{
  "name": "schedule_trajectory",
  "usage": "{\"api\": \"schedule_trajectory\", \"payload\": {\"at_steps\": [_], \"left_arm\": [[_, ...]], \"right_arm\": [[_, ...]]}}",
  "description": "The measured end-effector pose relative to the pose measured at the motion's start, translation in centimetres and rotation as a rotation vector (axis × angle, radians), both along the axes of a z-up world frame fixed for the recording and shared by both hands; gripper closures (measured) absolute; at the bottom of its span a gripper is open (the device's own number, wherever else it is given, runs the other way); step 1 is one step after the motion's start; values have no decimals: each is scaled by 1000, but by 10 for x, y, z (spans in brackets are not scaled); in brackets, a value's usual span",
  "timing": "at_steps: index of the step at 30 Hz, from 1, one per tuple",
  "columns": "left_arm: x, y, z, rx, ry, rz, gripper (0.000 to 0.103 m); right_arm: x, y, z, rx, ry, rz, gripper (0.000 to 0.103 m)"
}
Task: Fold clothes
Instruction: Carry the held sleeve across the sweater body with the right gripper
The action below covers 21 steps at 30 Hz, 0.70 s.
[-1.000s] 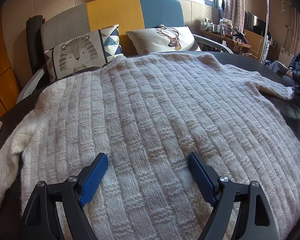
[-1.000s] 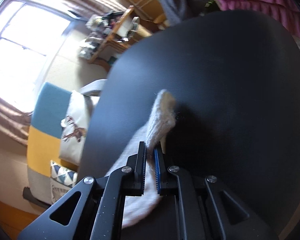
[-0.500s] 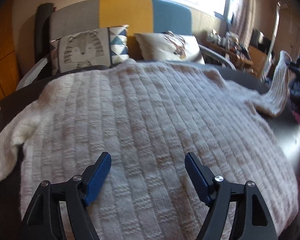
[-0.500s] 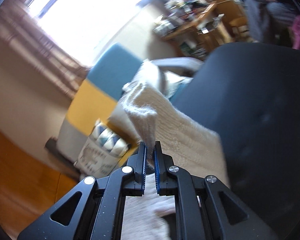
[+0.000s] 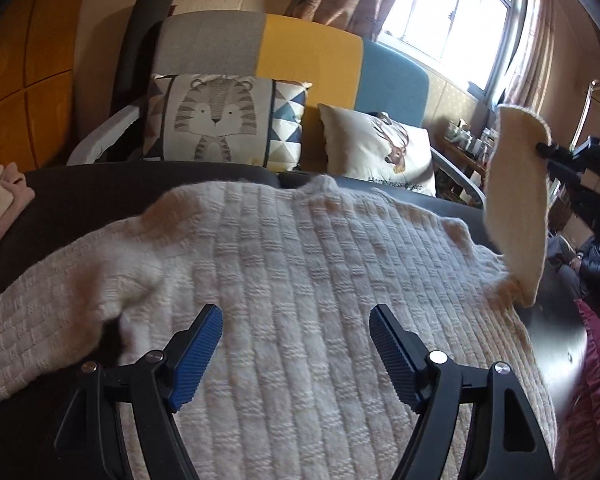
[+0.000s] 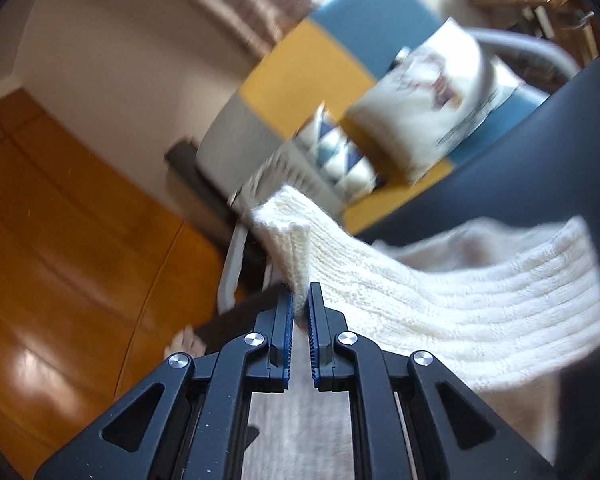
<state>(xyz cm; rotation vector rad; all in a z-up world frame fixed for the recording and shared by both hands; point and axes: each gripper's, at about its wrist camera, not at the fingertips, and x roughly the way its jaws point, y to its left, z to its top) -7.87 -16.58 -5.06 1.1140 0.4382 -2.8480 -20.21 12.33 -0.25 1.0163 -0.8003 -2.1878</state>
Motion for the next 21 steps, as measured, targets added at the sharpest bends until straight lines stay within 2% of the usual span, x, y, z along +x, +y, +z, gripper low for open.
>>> {"api": "schedule_trajectory", "payload": {"at_steps": [6,11,14,16,18,20,21], "left_arm": [[5,-28,-11,49,-24,55,25],[2,-45,-20,73,-50,94,25],[-4,-47,-25,92,-72,89,25],[-10,-44,-26,110,-78,73,25],[-18,-38,-26,122,-83,50,25],[-25,-33,-27,136,-91,25,25],[-29,-30,-29,144,-105,12,25]], "right_arm": [[7,-76,-59,57,-75,141,95],[18,-114,-113,120,-141,209,95],[23,-125,-134,151,-165,231,95],[25,-126,-146,167,-197,234,89],[29,-117,-147,111,-215,236,85],[39,-102,-140,90,-177,237,75],[44,-94,-134,94,-145,237,67]]}}
